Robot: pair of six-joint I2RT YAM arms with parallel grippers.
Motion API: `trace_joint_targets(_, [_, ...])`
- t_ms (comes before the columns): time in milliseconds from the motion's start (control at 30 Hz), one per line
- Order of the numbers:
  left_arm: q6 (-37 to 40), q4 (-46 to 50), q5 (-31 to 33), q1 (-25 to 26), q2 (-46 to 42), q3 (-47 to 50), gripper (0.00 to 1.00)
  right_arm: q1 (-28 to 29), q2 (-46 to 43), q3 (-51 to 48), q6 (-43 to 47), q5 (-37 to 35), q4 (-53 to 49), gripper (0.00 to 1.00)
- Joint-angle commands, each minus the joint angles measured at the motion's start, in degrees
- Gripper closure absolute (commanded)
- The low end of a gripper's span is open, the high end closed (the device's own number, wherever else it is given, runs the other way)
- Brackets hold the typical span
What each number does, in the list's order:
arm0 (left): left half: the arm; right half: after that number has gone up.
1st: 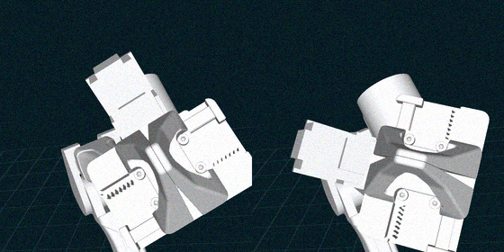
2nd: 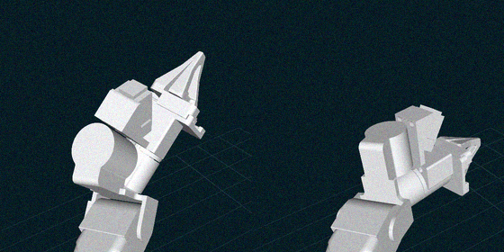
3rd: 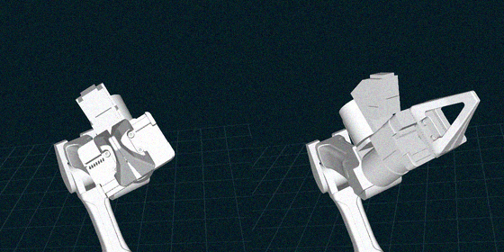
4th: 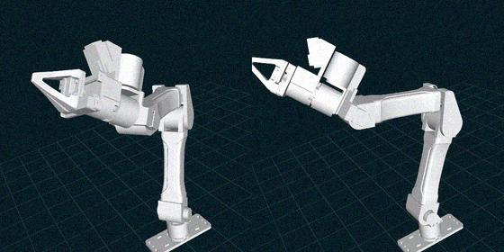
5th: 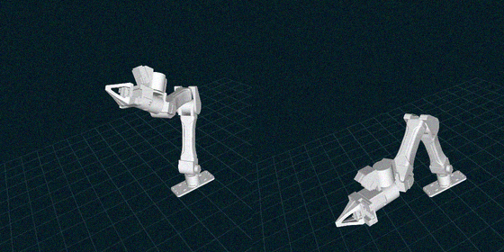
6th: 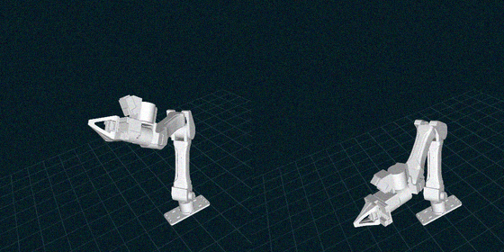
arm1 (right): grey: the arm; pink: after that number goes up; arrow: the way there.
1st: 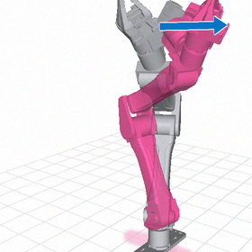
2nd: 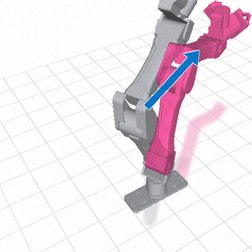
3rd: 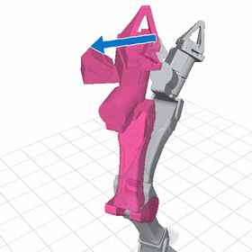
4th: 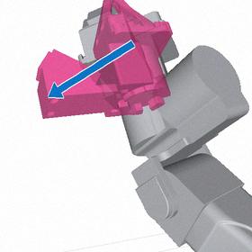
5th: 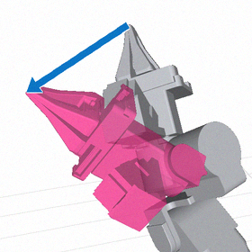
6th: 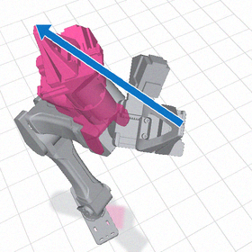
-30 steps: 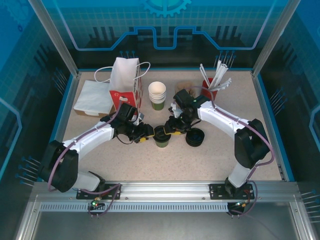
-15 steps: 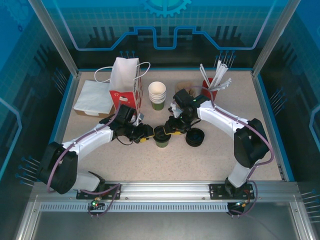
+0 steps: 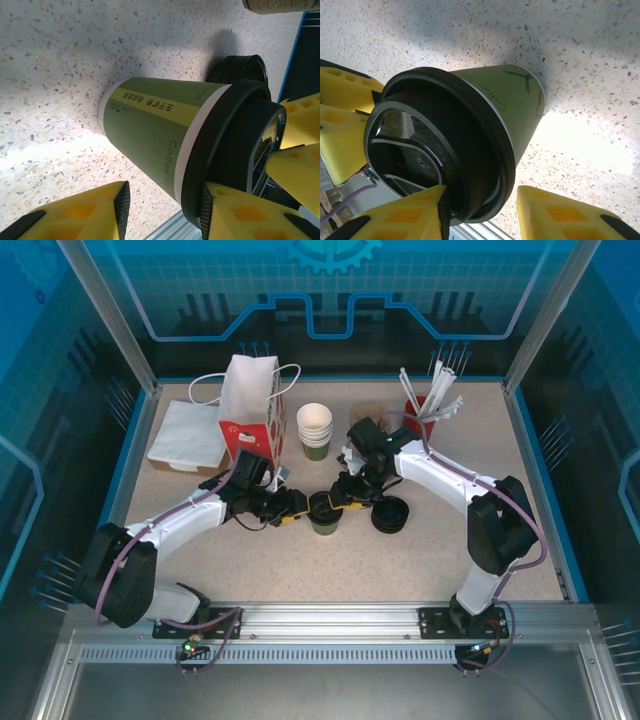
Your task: Pack the takeout coffee
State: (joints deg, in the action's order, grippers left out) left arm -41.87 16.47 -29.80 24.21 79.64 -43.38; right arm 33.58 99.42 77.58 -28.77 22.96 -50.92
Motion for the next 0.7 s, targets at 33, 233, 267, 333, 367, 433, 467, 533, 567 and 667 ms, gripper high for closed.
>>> trace_joint_targets(33, [1.41,13.33,8.09,0.18,5.86,5.86,0.59,-1.00,3.17,-0.69,1.33,-5.20,-6.89,0.61])
trace_joint_targets(233, [1.40,12.96,8.10,0.22,6.12,5.53,0.59,-0.98,4.49,-0.85,2.29,-6.78,-8.31,0.63])
trace_joint_targets(267, [1.44,13.05,8.09,0.22,6.12,5.40,0.59,-0.98,4.72,-1.04,2.33,-6.96,-8.45,0.63])
trace_joint_targets(333, [1.52,13.07,8.27,0.21,6.21,5.38,0.59,-0.90,5.16,-1.46,2.50,-7.51,-8.59,0.63])
trace_joint_targets(367, [1.61,13.20,8.30,0.20,6.29,5.27,0.59,-0.89,5.46,-1.67,2.61,-7.62,-8.66,0.63])
trace_joint_targets(433, [1.76,13.11,8.44,0.22,6.43,5.32,0.59,-0.82,5.88,-2.08,2.82,-8.05,-8.84,0.63])
trace_joint_targets(467, [1.79,13.20,8.45,0.23,6.57,5.32,0.59,-0.75,6.13,-2.24,2.91,-8.42,-9.09,0.64])
trace_joint_targets(533, [1.79,13.06,8.38,0.20,6.58,5.32,0.59,-0.57,6.53,-2.26,3.20,-9.23,-9.80,0.64])
trace_joint_targets(567, [1.71,13.00,8.28,0.22,6.37,5.30,0.59,-0.56,6.56,-2.26,3.37,-9.35,-10.00,0.64])
trace_joint_targets(667, [1.40,13.11,7.92,0.20,5.86,4.59,0.59,-0.45,5.54,-2.09,3.30,-8.63,-9.09,0.64])
